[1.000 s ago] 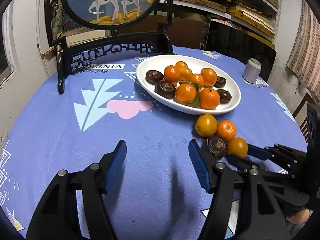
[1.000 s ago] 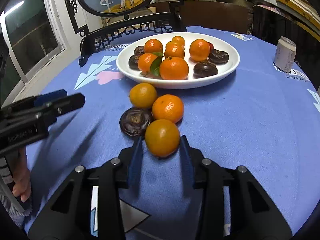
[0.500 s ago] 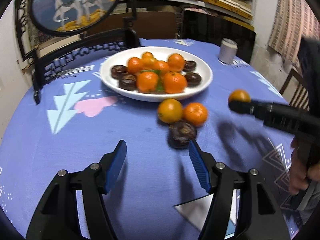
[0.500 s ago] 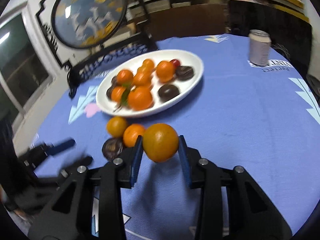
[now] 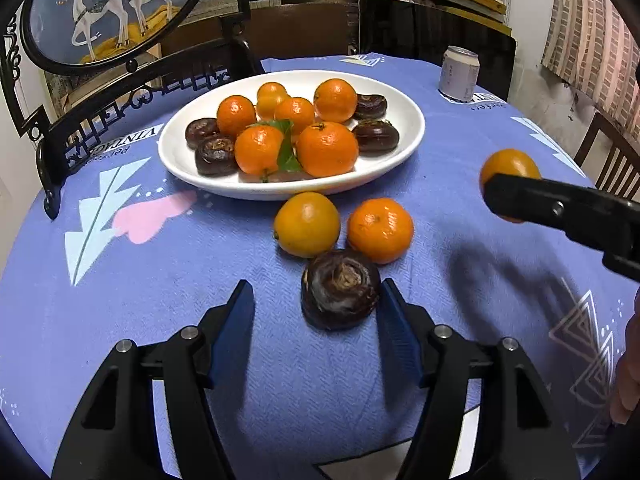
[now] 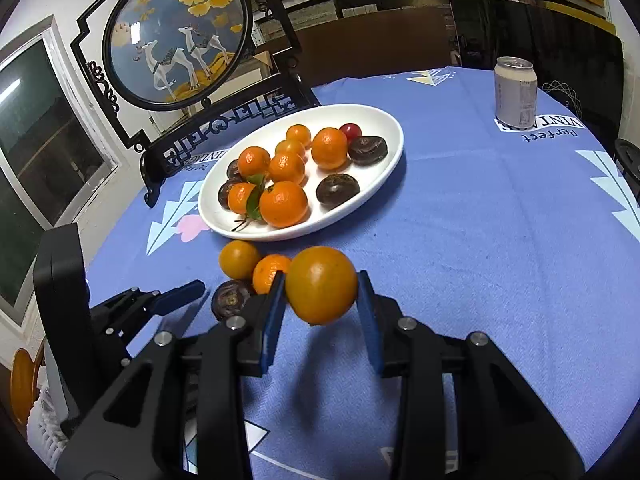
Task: Organize fruits
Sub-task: 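Grasp a dark date with the left tool while the right tool grasps a yellow kumquat, then place the date on the plate with the left tool while the right tool places the kumquat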
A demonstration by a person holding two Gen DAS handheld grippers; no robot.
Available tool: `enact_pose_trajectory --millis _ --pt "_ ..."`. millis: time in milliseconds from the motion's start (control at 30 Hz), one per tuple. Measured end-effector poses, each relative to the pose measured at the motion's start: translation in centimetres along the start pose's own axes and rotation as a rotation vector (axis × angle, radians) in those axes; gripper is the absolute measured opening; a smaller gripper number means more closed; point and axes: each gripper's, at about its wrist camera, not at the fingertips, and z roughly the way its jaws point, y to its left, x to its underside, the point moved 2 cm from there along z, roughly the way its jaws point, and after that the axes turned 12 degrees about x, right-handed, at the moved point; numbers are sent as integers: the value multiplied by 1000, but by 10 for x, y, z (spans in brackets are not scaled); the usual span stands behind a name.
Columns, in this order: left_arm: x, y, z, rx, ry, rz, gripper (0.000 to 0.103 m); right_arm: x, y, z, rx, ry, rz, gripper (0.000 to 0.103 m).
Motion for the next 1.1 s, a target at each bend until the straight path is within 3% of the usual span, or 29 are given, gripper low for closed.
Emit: enact_pose_trajectory --millis 100,167,267,333,433,567,700,867,1100 --pt "6 11 -9 -76 -7 28 67 1 -2 0 2 3 4 36" --pt "14 28 -16 -90 11 -11 67 2 -3 1 0 7 8 36" --pt "14 42 -22 0 2 -107 66 2 -4 1 -1 11 9 36" --pt "12 39 -23 39 -13 -101 66 2 -4 2 -2 11 10 36" --pt "10 30 -20 -1 -29 -51 67 2 -3 2 -4 10 9 36" --pt "7 29 -10 18 -16 -46 64 3 -1 2 -5 15 4 36" --pt "8 32 -6 42 -1 -58 44 4 1 2 -7 16 -1 36" --pt "9 35 -12 53 -20 -76 42 3 -1 2 -10 16 5 36" --pt "-18 47 -51 24 -146 -99 42 -6 -3 -10 -6 -37 19 36"
